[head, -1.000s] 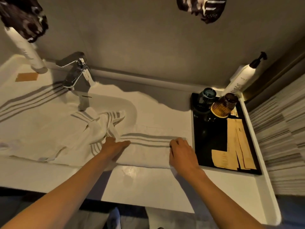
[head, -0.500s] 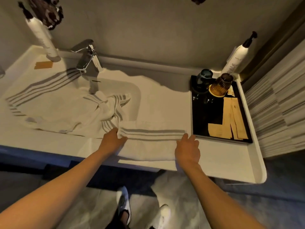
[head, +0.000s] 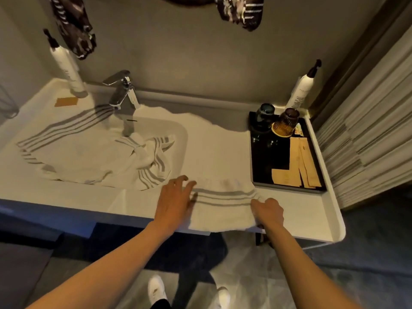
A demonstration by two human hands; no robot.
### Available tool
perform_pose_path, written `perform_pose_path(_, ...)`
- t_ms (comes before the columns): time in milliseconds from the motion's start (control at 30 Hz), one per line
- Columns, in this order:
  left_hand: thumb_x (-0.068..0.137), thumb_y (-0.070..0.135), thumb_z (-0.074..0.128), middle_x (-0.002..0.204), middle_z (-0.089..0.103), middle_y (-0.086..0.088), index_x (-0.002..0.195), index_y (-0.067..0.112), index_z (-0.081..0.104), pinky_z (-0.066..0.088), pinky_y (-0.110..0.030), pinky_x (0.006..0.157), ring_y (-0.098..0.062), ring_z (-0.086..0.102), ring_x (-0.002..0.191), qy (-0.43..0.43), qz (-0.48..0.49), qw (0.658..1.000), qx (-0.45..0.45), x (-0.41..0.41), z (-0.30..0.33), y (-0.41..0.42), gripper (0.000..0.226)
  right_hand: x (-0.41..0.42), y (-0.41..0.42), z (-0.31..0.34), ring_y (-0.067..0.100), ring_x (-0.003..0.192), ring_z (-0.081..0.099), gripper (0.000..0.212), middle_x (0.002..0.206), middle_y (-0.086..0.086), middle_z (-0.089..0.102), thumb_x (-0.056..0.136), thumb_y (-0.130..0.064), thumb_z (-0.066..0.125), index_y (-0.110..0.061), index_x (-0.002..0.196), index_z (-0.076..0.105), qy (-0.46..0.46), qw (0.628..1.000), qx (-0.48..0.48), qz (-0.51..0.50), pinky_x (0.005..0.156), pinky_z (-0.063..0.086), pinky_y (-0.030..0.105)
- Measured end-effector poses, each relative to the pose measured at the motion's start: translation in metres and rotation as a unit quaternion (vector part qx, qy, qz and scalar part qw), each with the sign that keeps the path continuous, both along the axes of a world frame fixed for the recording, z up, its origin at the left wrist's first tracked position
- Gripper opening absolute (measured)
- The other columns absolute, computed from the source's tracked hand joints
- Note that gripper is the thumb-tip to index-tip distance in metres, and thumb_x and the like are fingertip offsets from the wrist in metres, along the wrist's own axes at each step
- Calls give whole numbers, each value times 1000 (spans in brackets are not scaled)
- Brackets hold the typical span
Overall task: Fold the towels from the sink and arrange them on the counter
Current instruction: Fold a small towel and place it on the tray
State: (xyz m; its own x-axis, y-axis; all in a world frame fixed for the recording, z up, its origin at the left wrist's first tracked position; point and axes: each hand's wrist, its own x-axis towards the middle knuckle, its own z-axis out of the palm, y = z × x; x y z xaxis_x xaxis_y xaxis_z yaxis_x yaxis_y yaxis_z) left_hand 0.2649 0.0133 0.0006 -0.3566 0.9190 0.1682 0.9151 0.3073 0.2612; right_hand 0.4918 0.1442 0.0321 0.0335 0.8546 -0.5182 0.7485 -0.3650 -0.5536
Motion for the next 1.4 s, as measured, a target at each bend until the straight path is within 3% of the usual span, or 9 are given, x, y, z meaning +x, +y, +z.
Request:
perform_pose_path(133, 100, 31, 41, 150, 45, -6, 141, 22, 50, 37, -43, 110, -30, 42, 136, -44, -250, 963, -93, 28, -26, 12, 43, -12, 1, 16, 35, 100, 60, 25, 105, 13, 62, 89, -26, 62, -6, 104, 60, 28, 999, 23, 4, 77, 43, 31)
perform_pose_path(267, 103, 32, 36, 162, 23, -2, 153, 27, 29, 22, -42, 119, -27, 21, 148, -34, -230, 962, -145, 39, -44, 25, 50, -35, -5, 36, 27, 79, 58, 21, 76, 2, 58, 89, -20, 58, -17, 70, 50, 73, 984, 149, 60, 58, 36, 30)
perform_pose_path(400, 97, 12, 45, 137, 56, -4, 123, 20, 65, 40, -33, 105, -20, 51, 126, -350, -49, 935, -13, 39, -18, 31, 34, -66, -28, 34, 14, 60, 43, 30, 69, 0, 47, 85, -26, 59, -22, 65, 38, 47, 965, 211, 145, 52, 30, 29)
perform_pose_path(500, 93, 6, 45, 95, 70, -6, 98, 12, 69, 52, -29, 77, -17, 64, 83, -498, 268, 817, 114, 14, 1, 11, 26, -99, -53, 32, 12, 63, 44, 29, 73, -6, 47, 88, -28, 56, -27, 68, 35, 47, 953, 213, 211, 51, 26, 26)
perform_pose_path(700, 97, 23, 49, 88, 70, -12, 94, 9, 68, 51, -39, 87, -29, 65, 89, -705, 291, 647, -18, -39, -4, -6, 24, -145, -95, 4, 11, 77, 60, 33, 86, -6, 65, 95, -56, 42, -27, 85, 53, 93, 935, 59, 337, 68, 44, 28)
perform_pose_path(900, 98, 18, 50, 122, 58, 1, 126, 16, 55, 50, -33, 87, -16, 58, 106, -212, 74, 974, 44, -25, -16, -22, 29, -124, -73, -21, 14, 92, 59, 19, 103, 2, 67, 99, -16, 48, -13, 101, 67, 41, 906, 299, 298, 82, 41, 21)
perform_pose_path(1067, 105, 33, 33, 161, 13, -2, 156, 12, 18, 1, -34, 123, -16, 13, 150, -109, -125, 984, -65, 0, -46, -25, 56, -113, -46, -49, 23, 149, 19, 48, 159, 8, 28, 104, -28, 32, -11, 149, 36, -67, 862, 308, 398, 123, 12, 42)
perform_pose_path(1200, 100, 61, 24, 165, 5, -4, 157, 14, 9, 3, -46, 120, -19, 3, 152, -1, -180, 978, -102, -12, -61, -50, 75, -89, -40, -72, 13, 150, -14, 63, 164, -5, -12, 102, -51, 11, -23, 157, -3, -155, 832, 261, 464, 123, 0, 48)
perform_pose_path(1400, 94, 45, 49, 164, 12, -8, 157, 16, 15, 16, -56, 118, -25, 14, 151, 31, -201, 973, -108, -17, -61, -46, 77, -88, -35, -74, 21, 151, -8, 65, 164, 3, -6, 102, -49, 16, -17, 157, 5, -169, 811, 269, 491, 122, 2, 52)
